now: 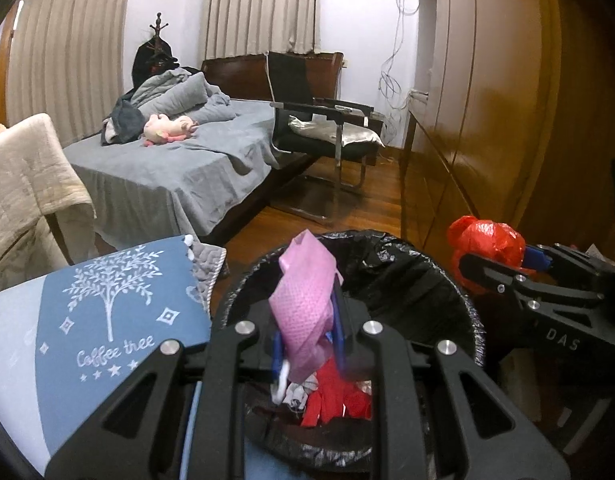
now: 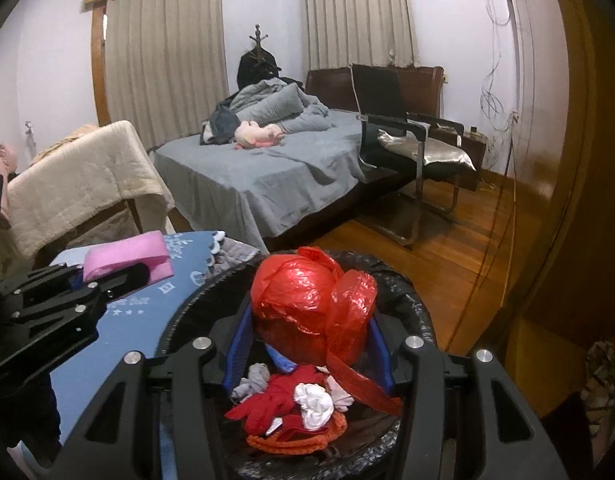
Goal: Collect trash
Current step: 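Carry the red bag and pink mask over the bin with both grippers, then open both grippers to drop the red bag and pink mask into the bin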
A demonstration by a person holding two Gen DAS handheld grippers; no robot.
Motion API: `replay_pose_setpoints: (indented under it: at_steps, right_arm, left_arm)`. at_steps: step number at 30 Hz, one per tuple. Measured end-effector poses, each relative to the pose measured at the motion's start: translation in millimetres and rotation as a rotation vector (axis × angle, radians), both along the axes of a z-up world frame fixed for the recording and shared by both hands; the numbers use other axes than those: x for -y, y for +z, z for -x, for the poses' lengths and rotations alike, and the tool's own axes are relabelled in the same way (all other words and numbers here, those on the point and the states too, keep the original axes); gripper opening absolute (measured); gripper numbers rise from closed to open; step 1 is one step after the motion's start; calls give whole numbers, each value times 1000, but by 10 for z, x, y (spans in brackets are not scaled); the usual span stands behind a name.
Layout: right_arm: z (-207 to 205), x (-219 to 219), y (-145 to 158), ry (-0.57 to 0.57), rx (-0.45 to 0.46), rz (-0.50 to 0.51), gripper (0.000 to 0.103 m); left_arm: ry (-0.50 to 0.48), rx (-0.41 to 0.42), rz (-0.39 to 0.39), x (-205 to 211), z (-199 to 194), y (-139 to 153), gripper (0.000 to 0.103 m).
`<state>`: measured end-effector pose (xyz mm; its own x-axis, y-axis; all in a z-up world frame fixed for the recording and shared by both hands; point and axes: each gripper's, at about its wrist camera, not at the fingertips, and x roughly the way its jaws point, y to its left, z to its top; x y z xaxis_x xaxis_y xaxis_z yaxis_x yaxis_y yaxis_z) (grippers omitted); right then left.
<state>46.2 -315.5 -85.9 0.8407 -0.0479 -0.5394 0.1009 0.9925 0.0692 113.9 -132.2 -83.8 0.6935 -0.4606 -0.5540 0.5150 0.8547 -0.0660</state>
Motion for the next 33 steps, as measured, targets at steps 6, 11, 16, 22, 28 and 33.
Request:
replay_pose_setpoints:
  at_steps: [6,11,16,22,28,33]
  right_arm:
    - [-204,129,-178,-25,-36,3,50]
    - [-359,234,-352,-41,-70,10,50]
    - [-514,297,-471,-52,-101,27,57]
    - [-529,351,-530,-71,-110,31,78]
    - [-467,342,-458,-81,-96,40,95]
    - [-376,327,-316,-70,-73,34,97]
  left_arm:
    - [-23,-26,-2,176,-234,-143,18]
    - [-54,-66,6,322,-419,-272,21]
    - [-85,-119,44,386,-551,-349,54]
    - [-69,-118,59,337,-605,-307,70]
    - [-46,-94,54,248,-597,-201,84]
    - [-26,-57,55,126,-535,-37,90]
